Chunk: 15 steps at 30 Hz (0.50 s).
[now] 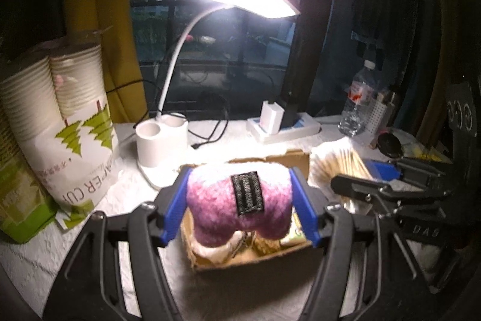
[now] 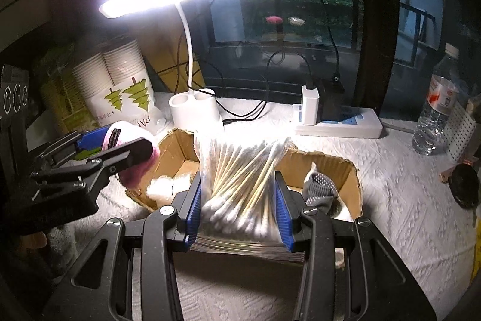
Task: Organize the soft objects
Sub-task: 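Lower the swab bag and pink pouch into the box and open both tools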
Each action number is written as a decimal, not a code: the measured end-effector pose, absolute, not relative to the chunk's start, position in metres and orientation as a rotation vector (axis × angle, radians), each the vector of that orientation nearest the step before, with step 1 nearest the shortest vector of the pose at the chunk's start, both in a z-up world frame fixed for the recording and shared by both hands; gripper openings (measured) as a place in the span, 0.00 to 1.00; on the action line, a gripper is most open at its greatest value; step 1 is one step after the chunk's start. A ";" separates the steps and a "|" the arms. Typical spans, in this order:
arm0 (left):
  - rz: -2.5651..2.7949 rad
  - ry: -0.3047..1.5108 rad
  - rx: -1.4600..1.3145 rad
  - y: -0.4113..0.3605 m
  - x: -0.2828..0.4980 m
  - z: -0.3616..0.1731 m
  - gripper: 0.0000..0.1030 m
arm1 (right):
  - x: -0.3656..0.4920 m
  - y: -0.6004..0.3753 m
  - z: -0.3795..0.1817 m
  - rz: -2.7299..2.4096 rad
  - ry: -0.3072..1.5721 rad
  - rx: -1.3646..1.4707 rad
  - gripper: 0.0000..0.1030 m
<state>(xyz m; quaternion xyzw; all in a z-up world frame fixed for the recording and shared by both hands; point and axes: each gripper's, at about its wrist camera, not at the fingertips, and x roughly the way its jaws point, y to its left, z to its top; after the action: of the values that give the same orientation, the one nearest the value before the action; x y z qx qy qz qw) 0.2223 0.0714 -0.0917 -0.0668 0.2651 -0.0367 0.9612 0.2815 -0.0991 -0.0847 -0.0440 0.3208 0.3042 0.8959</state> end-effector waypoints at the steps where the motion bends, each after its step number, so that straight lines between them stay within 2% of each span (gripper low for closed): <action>1: -0.074 0.538 -0.135 0.072 0.227 -0.092 0.63 | 0.284 -0.098 -0.086 0.631 0.667 -0.089 0.43; 15: -0.064 0.610 -0.165 0.073 0.277 -0.125 0.63 | 0.327 -0.083 -0.126 0.655 0.741 -0.041 0.43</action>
<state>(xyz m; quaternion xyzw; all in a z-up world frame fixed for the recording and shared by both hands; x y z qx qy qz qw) 0.2770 0.0735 -0.1249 -0.0810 0.2998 -0.0313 0.9500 0.3273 -0.0835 -0.1264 -0.0195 0.3556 0.3145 0.8799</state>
